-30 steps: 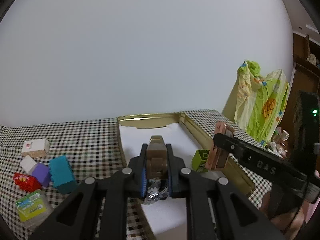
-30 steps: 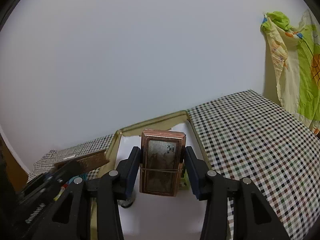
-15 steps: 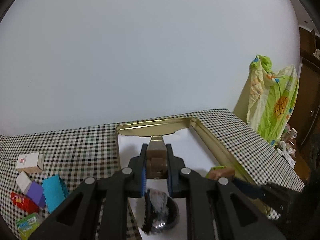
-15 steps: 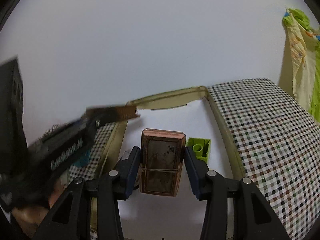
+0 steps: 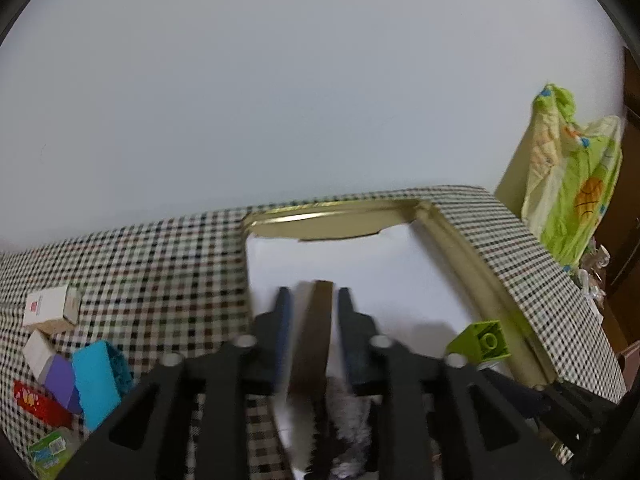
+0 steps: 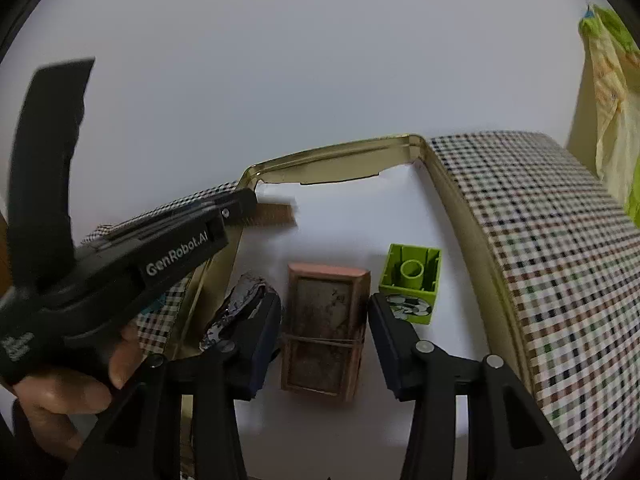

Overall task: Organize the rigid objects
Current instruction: 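Release the stick from the left gripper while the right gripper lays the frame in the tin, then withdraw both open grippers from the tin toward the remaining items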

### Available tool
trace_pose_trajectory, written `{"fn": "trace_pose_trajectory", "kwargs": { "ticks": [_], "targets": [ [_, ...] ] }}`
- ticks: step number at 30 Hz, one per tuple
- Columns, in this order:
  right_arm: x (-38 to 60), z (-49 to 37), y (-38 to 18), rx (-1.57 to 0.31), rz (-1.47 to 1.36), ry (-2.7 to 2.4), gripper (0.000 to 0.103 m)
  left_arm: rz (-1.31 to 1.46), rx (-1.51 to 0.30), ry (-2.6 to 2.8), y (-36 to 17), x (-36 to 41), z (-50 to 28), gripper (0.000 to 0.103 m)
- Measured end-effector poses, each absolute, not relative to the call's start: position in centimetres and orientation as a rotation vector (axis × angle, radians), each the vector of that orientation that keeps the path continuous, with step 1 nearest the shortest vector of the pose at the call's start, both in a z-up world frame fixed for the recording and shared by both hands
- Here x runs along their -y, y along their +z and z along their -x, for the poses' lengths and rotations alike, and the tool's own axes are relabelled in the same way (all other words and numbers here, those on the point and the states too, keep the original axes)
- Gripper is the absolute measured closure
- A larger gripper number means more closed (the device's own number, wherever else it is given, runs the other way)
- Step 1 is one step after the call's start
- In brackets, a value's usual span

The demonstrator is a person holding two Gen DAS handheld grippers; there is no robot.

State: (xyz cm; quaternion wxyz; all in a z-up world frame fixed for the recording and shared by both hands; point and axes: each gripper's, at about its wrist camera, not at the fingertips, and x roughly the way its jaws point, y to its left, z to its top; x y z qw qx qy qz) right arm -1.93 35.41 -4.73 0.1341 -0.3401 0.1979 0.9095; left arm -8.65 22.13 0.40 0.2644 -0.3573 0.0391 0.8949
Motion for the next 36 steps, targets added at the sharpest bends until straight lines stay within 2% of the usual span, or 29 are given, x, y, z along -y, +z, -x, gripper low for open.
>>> {"fn": "trace_pose_trajectory", "kwargs": {
  "ticks": [1, 2, 3, 4, 8, 11, 13, 27, 36],
  "targets": [
    [-35.6, 1.8, -4.7, -0.598, 0.987, 2.637, 0.042, 0.983, -0.074, 2.421, 0.4, -21.7, 8.8, 0.039],
    [-35.7, 1.6, -4.6, -0.623, 0.972, 2.642, 0.035, 0.987, -0.05, 2.426, 0.5, -21.3, 9.0, 0.028],
    [-35.8, 1.2, -4.3, -0.646, 0.947, 2.651, 0.034, 0.982, -0.028, 2.436, 0.7, -21.1, 8.9, 0.016],
    [-35.9, 0.8, -3.9, -0.666, 0.918, 2.659, 0.034, 0.965, -0.002, 2.451, 1.0, -20.6, 8.7, 0.01],
    [-37.0, -2.2, -2.0, -0.705, 0.642, 2.624, 0.033, 0.883, 0.017, 2.522, 2.4, -19.6, 7.9, 0.004],
    [-37.9, -4.7, -1.2, -0.713, 0.438, 2.533, 0.021, 0.798, 0.051, 2.616, 3.4, -18.5, 7.5, 0.001],
    [-38.1, -5.5, -1.0, -0.705, 0.369, 2.484, 0.021, 0.759, 0.059, 2.665, 3.9, -17.9, 7.2, 0.001],
    [-36.1, -4.5, -1.6, -0.521, 0.369, 2.454, 0.021, 0.691, -0.042, 2.776, 2.0, -14.3, 4.3, 0.001],
    [-35.1, -4.3, -2.0, -0.414, 0.307, 2.442, 0.02, 0.714, -0.012, 2.838, 0.2, -11.3, 3.6, 0.001]
  ]
}}
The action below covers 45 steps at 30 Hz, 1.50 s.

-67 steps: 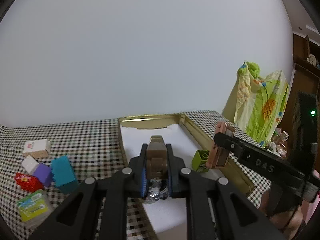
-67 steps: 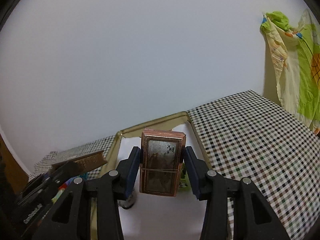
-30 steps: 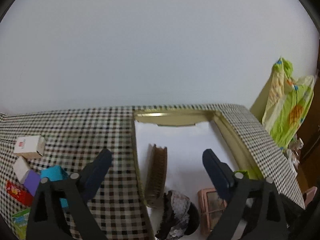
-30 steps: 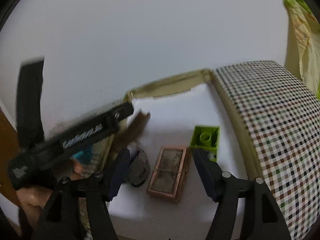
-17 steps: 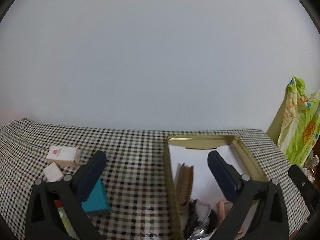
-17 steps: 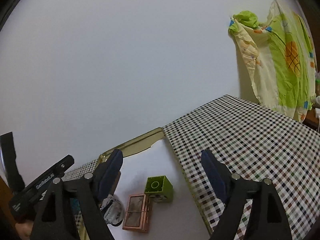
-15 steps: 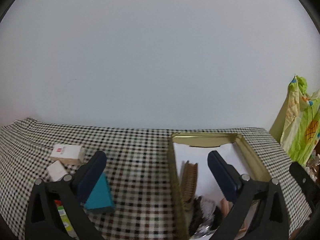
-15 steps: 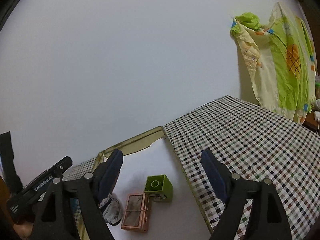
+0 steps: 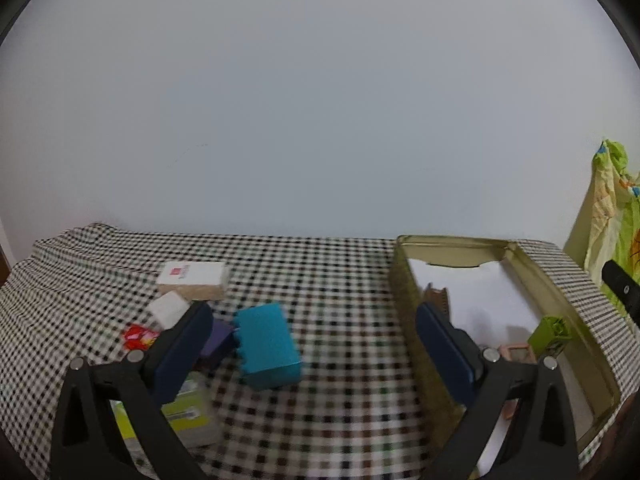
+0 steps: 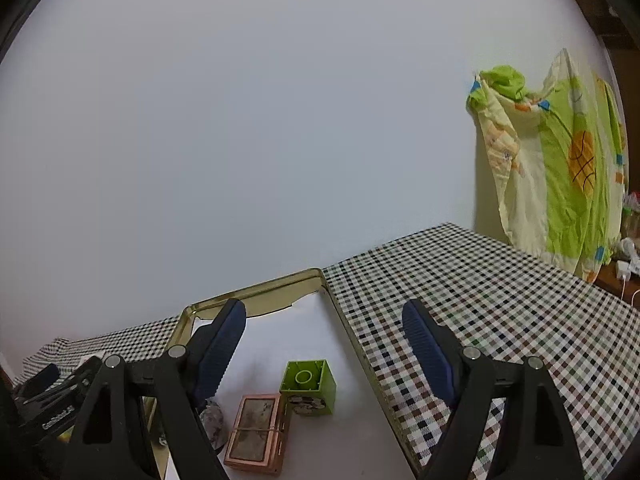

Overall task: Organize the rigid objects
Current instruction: 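Withdraw both open grippers from the tin toward the remaining items, then reach the right gripper to the teal toy brick and grasp it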

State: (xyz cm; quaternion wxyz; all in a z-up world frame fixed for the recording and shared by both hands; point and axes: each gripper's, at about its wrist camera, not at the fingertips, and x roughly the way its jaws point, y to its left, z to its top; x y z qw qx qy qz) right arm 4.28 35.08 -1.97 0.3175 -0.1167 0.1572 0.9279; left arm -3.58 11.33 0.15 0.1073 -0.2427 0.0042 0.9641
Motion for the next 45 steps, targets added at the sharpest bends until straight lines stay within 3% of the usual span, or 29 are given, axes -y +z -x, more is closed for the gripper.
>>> {"fn": "trace_pose_trajectory", "kwargs": {
  "ticks": [12, 45],
  "targets": [
    [-33.9, -3.6, -2.5, -0.335, 0.292, 2.426, 0.02, 0.688, -0.127, 2.849, -0.5, -10.0, 2.8, 0.001],
    [-23.2, -0.4, -3.1, -0.204, 0.339, 2.562, 0.02, 0.959, 0.017, 2.812, -2.2, -0.6, 5.0, 0.001]
  ]
}}
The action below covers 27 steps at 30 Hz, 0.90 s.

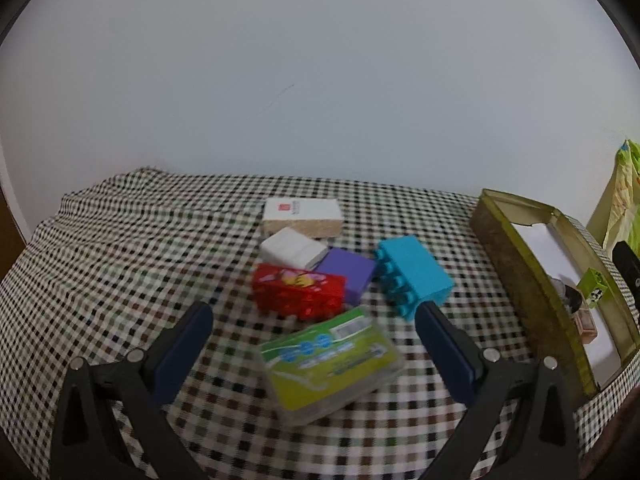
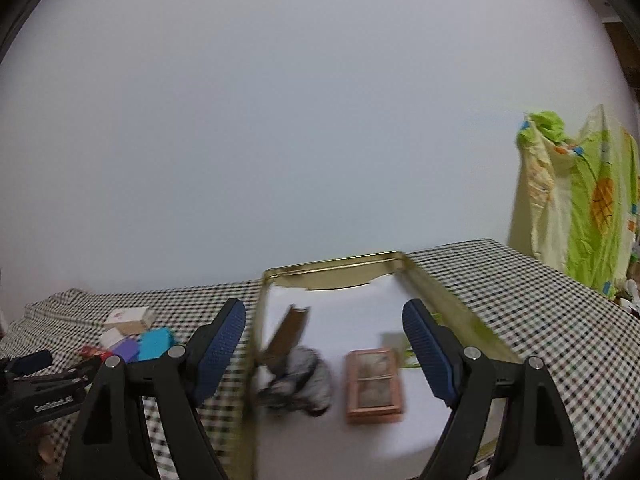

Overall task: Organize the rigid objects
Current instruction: 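Reach the right gripper to the teal toy brick and grasp it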

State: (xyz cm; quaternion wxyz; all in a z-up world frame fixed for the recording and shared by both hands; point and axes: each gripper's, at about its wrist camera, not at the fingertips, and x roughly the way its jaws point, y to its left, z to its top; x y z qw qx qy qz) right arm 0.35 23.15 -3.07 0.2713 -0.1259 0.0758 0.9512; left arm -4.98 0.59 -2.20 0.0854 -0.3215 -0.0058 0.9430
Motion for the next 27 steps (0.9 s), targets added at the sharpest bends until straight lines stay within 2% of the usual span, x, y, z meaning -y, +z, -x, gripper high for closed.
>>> {"fn": "trace_pose_trajectory", "kwargs": {
  "ticks": [10, 18, 23, 25, 27],
  "targets": [
    [-19.0, 4.5, -3.7, -0.155, 0.474, 2.693, 0.02, 1.053, 0.059, 2.89, -2.7, 3.2, 6.2, 0.001],
    [-18.0, 11.2, -6.1, -0.218, 0.862, 2.754, 0.02, 1.122, 0.09, 2.971, -3.0, 5.8, 7.0, 0.001],
    [-17.3, 13.5, -7.5, -0.209, 0.994, 2.735, 0.02, 1.135, 0.079, 2.915, -3.0, 5.3, 6.9, 0.001],
    [-17.5, 14.4, -7.9, -0.215, 1.047, 2.724, 0.024, 1.129, 0.019, 2.915, -2.8, 4.7, 6.9, 0.001],
    [-17.6, 15.0, -8.2, -0.231, 1.086, 2.713, 0.033, 1.128, -0.041, 2.911, -2.9, 4.1, 7.0, 0.001]
  ]
}}
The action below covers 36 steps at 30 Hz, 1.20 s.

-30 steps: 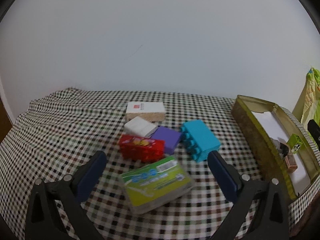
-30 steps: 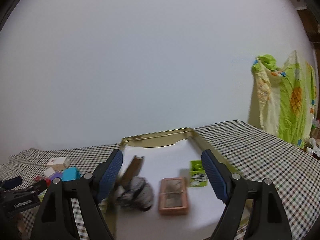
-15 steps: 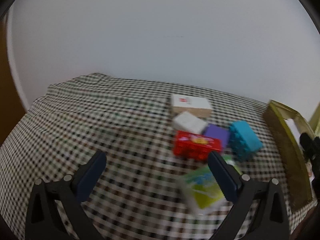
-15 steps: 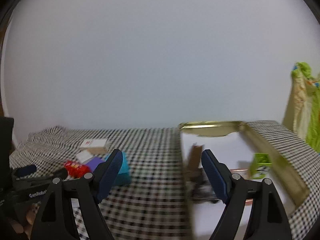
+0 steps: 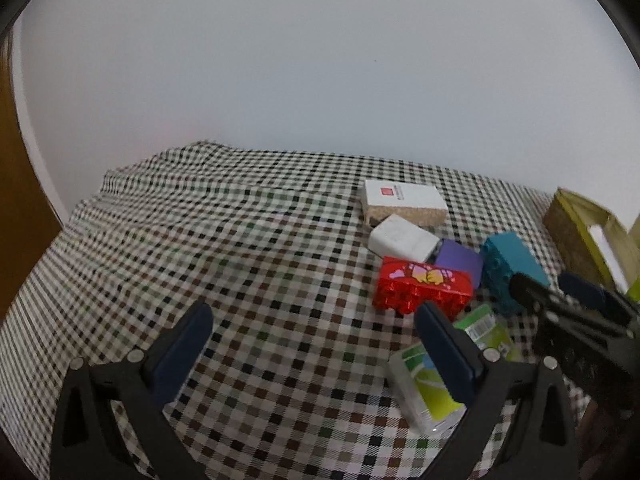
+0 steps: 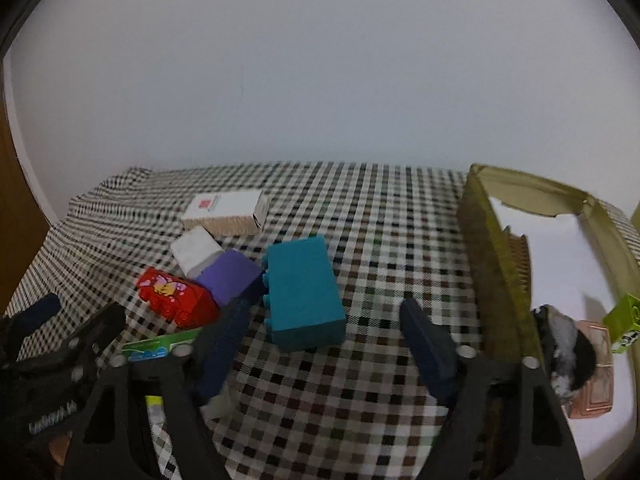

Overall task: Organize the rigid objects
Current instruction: 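Reach the right gripper to the teal toy brick and grasp it, then grasp the green-and-white plastic box with the left gripper while the right holds the brick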

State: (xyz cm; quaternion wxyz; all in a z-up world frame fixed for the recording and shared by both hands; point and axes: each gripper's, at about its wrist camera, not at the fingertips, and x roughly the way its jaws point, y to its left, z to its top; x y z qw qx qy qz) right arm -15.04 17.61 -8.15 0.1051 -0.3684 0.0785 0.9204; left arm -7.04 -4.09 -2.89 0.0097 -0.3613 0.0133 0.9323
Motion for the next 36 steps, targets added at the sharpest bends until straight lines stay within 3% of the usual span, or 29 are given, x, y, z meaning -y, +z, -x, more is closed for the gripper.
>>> {"fn": "trace_pose_trajectory", "kwargs": {
  "ticks": [9, 10, 11, 18, 27, 36],
  "targets": [
    [-17.9, 17.8, -9.6, -0.262, 1.234, 2.686, 0.038, 1.128, -0.097, 2.846, -3.1, 3.3, 7.9, 0.001],
    [-17.7, 17.9, -9.5, -0.251, 1.233, 2.688, 0.044, 1.128, -0.106, 2.836, -3.1, 3.0, 7.7, 0.001],
    [-17.7, 17.8, -9.5, -0.245, 1.226, 2.687, 0.057, 1.127, -0.111, 2.821, -3.1, 2.7, 7.7, 0.001],
    [-18.7, 15.8, -9.0, -0.333, 1.151, 2.728, 0.058, 1.095, -0.121, 2.76, -3.1, 1.6, 6.8, 0.001],
    [-18.2, 11.2, -5.3, -0.196, 0.833, 2.804, 0.058, 1.101, 0.108, 2.727, -3.1, 2.0, 6.6, 0.002],
    [-18.4, 8.8, -3.0, -0.065, 0.691, 2.828, 0.058, 1.175, 0.179, 2.744, -4.1, -0.8, 6.9, 0.002]
  ]
}}
